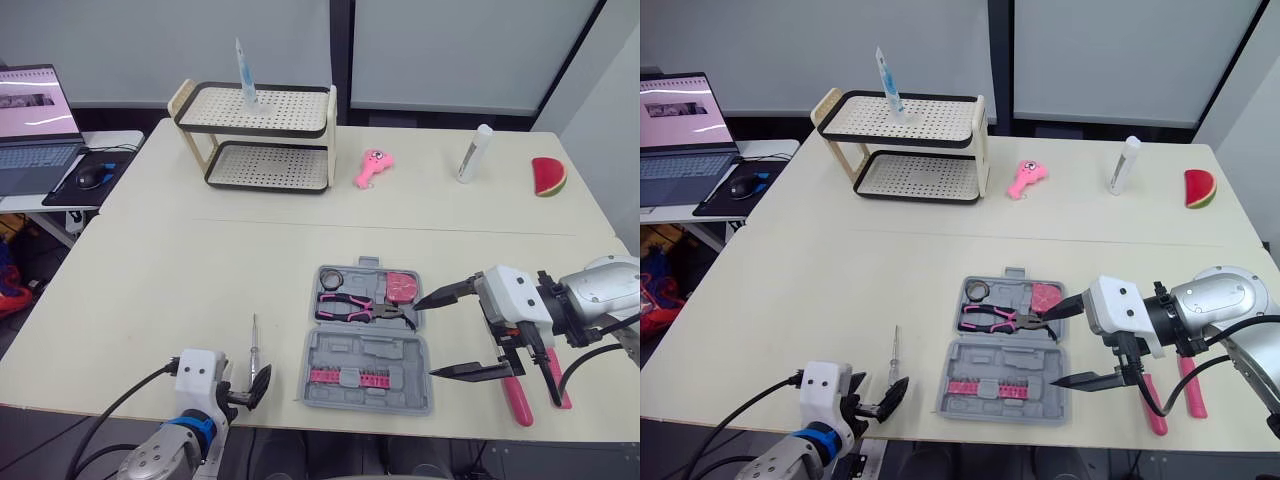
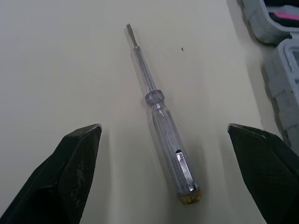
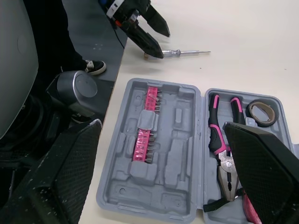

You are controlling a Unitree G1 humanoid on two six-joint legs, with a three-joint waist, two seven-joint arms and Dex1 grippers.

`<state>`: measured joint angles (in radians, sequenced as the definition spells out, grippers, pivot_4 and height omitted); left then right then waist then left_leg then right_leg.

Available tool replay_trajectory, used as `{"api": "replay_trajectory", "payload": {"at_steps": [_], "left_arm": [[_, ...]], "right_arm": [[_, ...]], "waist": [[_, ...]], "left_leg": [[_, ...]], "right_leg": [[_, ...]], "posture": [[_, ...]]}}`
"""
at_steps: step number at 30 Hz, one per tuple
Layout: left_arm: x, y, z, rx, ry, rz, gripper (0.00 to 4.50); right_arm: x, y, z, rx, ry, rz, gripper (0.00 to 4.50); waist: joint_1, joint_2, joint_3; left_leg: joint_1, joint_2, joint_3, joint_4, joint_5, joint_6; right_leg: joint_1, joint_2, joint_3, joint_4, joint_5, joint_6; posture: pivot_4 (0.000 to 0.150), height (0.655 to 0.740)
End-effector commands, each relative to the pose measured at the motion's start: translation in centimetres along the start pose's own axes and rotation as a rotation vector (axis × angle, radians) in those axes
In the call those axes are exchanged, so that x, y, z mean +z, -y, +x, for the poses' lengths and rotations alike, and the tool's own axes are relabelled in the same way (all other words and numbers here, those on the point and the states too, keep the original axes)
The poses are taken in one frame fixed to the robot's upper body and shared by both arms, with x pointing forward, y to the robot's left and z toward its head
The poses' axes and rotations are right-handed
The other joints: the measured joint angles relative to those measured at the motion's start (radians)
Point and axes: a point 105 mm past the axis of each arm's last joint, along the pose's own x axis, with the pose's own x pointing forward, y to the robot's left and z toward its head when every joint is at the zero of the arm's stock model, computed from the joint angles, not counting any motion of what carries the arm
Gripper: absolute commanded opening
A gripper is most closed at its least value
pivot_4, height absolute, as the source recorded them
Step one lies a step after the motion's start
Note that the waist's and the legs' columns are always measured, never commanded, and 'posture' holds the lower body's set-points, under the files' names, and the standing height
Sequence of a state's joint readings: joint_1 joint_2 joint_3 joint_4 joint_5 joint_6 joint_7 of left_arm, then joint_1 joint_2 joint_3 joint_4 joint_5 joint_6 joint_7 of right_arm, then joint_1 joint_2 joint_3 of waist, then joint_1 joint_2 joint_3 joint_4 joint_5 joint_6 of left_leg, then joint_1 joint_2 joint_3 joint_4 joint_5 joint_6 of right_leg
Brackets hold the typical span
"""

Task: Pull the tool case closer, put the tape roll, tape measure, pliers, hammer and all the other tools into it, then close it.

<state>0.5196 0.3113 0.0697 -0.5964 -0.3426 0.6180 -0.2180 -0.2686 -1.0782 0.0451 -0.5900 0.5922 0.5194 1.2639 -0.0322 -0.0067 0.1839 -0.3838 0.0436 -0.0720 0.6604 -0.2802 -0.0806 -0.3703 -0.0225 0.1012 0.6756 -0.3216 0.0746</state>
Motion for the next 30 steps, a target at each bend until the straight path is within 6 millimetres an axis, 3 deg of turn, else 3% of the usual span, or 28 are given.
{"api": "replay_trajectory", "payload": {"at_steps": [1, 6, 9, 11, 13, 14, 15, 16, 18, 23, 30], "left_arm": [[1.1, -0.2, 1.5, 0.029, 0.06, -0.004, 4.5], [1.7, 0.6, 3.2, 0.005, 0.086, -0.004, 4.5], [1.6, 0.9, 3.9, -0.006, 0.071, 0.012, 3.95], [1.7, 0.9, 4.2, -0.005, 0.064, 0.017, 3.33], [1.7, 1.0, 4.4, -0.006, 0.052, 0.019, 2.67], [1.7, 0.9, 4.4, -0.002, 0.046, 0.019, 2.62], [1.8, 0.6, 4.2, 0.014, 0.041, 0.014, 2.25], [1.8, 0.4, 4.1, 0.025, 0.038, 0.01, 2.22], [2.0, -0.1, 3.8, 0.051, 0.04, 0.005, 1.76], [2.8, -0.9, 2.9, 0.074, 0.061, 0.004, 0.08], [4.3, -1.3, 2.1, 0.075, 0.115, 0.056, 0.03]], "right_arm": [[0.4, -0.2, -0.3, 0.0, -0.006, -0.024, 4.45], [0.2, -0.5, -0.2, -0.006, -0.005, -0.012, 4.45], [0.1, -0.6, -0.2, -0.01, -0.005, -0.006, 4.5], [0.1, -0.7, -0.2, -0.012, -0.006, -0.003, 4.5], [0.1, -0.7, -0.2, -0.016, -0.003, 0.0, 4.5], [0.1, -0.8, -0.1, -0.018, -0.001, 0.001, 4.5], [0.1, -0.8, -0.1, -0.024, 0.0, 0.003, 4.5], [0.1, -0.8, -0.1, -0.028, 0.001, 0.003, 4.5], [0.2, -0.7, -0.1, -0.036, 0.002, 0.005, 4.5], [0.2, -0.6, -0.1, -0.054, 0.01, 0.007, 4.5], [0.4, -0.4, 0.0, -0.061, 0.017, 0.005, 4.5]], "waist": [[0.001, 0.008, -0.002], [0.002, 0.032, -0.01], [-0.003, 0.037, -0.01], [-0.003, 0.037, -0.01], [-0.002, 0.03, -0.007], [-0.004, 0.015, -0.003], [-0.005, 0.005, -0.004], [-0.004, -0.001, -0.005], [-0.004, -0.003, -0.005], [-0.004, -0.005, -0.004], [-0.004, -0.007, -0.003]], "left_leg": [[0.0, 0.0, 0.0, 0.0, 0.0, 0.0], [-0.001, -0.005, 0.0, -0.001, -0.001, 0.002], [0.0, -0.012, 0.0, -0.003, -0.002, 0.004], [0.0, -0.013, 0.0, -0.004, -0.002, 0.005], [0.0, -0.013, -0.002, -0.003, -0.002, 0.005], [0.0, -0.013, -0.003, -0.003, -0.002, 0.005], [0.0, -0.012, -0.005, -0.002, -0.002, 0.005], [0.001, -0.012, -0.006, 0.0, -0.002, 0.005], [0.0, -0.013, -0.005, 0.001, -0.002, 0.005], [0.0, -0.013, -0.005, 0.001, -0.002, 0.005], [0.0, -0.013, -0.005, 0.001, -0.002, 0.005]], "right_leg": [[0.0, 0.0, 0.0, 0.0, 0.0, 0.0], [0.0, -0.004, 0.001, -0.002, 0.0, 0.001], [0.0, -0.01, 0.003, -0.001, -0.002, 0.005], [0.0, -0.011, 0.004, -0.002, -0.003, 0.005], [0.0, -0.011, 0.002, 0.0, -0.004, 0.006], [0.0, -0.011, 0.001, 0.0, -0.004, 0.006], [0.0, -0.009, 0.0, 0.001, -0.004, 0.006], [0.001, -0.009, -0.001, 0.002, -0.004, 0.006], [0.002, -0.011, -0.001, 0.001, -0.003, 0.007], [0.002, -0.011, -0.001, 0.002, -0.003, 0.007], [0.002, -0.011, -0.001, 0.002, -0.003, 0.007]], "posture": [[0.15, 0.735], [0.15, 0.735], [0.15, 0.735], [0.15, 0.735], [0.15, 0.735], [0.15, 0.735], [0.15, 0.735], [0.15, 0.735], [0.15, 0.735], [0.15, 0.735], [0.15, 0.735]]}}
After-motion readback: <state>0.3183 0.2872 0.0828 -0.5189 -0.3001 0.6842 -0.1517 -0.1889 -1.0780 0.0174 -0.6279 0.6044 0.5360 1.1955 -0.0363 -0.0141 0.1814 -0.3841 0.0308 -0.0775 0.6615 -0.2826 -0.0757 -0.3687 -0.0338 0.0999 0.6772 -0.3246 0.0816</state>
